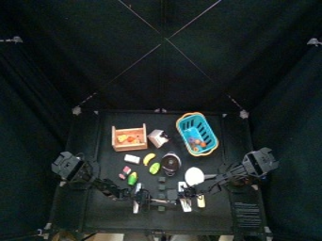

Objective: Let go of cleaver handle

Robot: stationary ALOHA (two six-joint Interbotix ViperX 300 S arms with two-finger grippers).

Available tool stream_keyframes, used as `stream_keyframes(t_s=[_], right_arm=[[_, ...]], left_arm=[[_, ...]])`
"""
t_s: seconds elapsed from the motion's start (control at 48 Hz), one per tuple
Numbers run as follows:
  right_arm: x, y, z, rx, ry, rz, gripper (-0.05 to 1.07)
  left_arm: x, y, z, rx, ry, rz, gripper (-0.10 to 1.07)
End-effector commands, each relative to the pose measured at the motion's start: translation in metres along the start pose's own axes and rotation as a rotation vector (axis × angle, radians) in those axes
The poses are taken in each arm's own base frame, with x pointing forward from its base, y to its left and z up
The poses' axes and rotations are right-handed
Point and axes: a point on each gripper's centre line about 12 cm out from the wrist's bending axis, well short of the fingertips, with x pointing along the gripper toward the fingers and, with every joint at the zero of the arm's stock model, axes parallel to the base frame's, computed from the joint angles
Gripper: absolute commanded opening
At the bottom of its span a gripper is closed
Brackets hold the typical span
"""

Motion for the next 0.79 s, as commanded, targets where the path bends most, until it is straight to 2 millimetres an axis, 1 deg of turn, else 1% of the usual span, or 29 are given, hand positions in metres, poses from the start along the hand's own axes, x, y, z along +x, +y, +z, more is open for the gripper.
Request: stream_keyframes(t_s=[0.0, 0.083, 0.167, 0.312, 0.417, 0.479, 0.542, 0.625, 0.771], right_arm=[[-0.017, 0.006, 0.024, -0.003, -0.083, 0.022, 0.46], [-0.018, 0.007, 0.025, -0.004, -0.089, 0.023, 0.46], [-0.020, 0.007, 0.026, -0.007, -0.094, 0.023, 0.46], [-0.023, 0.007, 0.028, 0.001, -0.101, 0.027, 0.46], [-0.025, 0.007, 0.029, 0.004, -0.105, 0.029, 0.46], [-0.026, 0.007, 0.029, 0.005, -0.108, 0.029, 0.46], [-0.027, 0.006, 0.030, 0.007, -0.109, 0.027, 0.46], [-0.030, 0.005, 0.030, 0.012, -0.102, 0.025, 0.46], [-0.038, 0.002, 0.032, 0.048, -0.094, 0.028, 0.46]], left_arm=[[0.001, 0.012, 0.020, -0.030, -0.060, 0.035, 0.44], [0.001, 0.013, 0.020, -0.032, -0.062, 0.037, 0.45], [0.001, 0.014, 0.020, -0.033, -0.063, 0.040, 0.49], [0.000, 0.017, 0.022, -0.043, -0.068, 0.048, 0.61], [-0.002, 0.019, 0.024, -0.056, -0.074, 0.059, 0.71], [-0.004, 0.021, 0.028, -0.061, -0.094, 0.066, 0.76], [-0.009, 0.023, 0.034, -0.062, -0.125, 0.076, 0.82], [-0.017, 0.029, 0.041, -0.065, -0.174, 0.095, 0.85], [-0.038, 0.044, 0.058, -0.084, -0.274, 0.137, 0.86]])
